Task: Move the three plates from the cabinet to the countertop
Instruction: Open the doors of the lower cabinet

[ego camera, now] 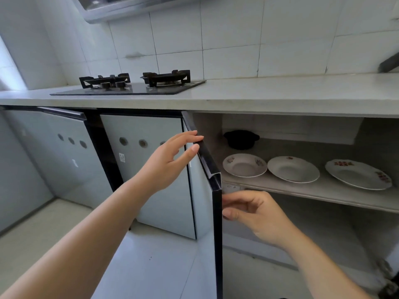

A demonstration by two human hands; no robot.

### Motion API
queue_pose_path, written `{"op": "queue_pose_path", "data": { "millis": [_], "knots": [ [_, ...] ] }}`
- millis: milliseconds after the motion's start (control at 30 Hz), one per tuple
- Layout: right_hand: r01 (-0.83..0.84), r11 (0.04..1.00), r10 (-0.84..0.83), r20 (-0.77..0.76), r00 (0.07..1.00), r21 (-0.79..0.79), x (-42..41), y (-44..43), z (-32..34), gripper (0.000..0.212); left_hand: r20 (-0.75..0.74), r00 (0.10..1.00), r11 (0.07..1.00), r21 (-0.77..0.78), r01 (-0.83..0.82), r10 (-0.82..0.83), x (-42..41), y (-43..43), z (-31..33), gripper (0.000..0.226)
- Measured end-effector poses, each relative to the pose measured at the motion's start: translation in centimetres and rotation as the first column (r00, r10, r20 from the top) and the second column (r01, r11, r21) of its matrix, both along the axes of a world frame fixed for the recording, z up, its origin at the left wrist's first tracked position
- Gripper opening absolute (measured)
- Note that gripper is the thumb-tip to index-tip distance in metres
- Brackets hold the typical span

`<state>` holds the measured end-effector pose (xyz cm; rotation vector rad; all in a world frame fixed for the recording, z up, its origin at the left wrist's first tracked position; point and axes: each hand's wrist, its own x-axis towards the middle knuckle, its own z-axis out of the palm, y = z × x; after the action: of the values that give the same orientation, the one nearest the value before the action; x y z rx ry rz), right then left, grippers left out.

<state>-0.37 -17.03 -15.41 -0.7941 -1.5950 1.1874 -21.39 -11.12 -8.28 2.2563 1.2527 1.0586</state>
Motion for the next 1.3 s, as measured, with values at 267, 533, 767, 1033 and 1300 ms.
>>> {"op": "queue_pose_path", "data": {
  "millis": [267,533,767,1033,1300],
  "knots": [
    [0.061,0.998,-0.061,0.005,0.998,-0.035,-3.5,3.8,-1.2,0.045,-0.01,1.0,1.0,-0.026,0.002,-0.003,-2.6,-0.8,0.7,0.045],
    [0.014,1.0,-0.013,0.102,0.995,-0.007,-9.8,5.4,-2.0,0.06,0.164,0.986,0.98,-0.198,0.0,0.034,-5.9,-2.0,1.5,0.031],
    [0.016,0.995,-0.03,0.132,0.991,0.102,-14.3,6.1,-2.8,0.065,0.237,0.969,0.931,-0.364,0.026,0.065,-8.7,-3.1,2.7,0.041],
    [0.043,0.994,-0.055,0.108,0.993,0.105,-17.7,6.7,-3.4,0.075,0.074,0.986,0.922,-0.372,-0.11,0.148,-12.3,-3.6,4.5,0.038],
    [0.014,0.997,-0.024,0.13,0.991,0.078,-19.1,7.6,-3.4,0.069,-0.148,0.957,0.917,-0.282,-0.282,0.249,-14.1,-3.7,5.1,0.038]
  ]
}}
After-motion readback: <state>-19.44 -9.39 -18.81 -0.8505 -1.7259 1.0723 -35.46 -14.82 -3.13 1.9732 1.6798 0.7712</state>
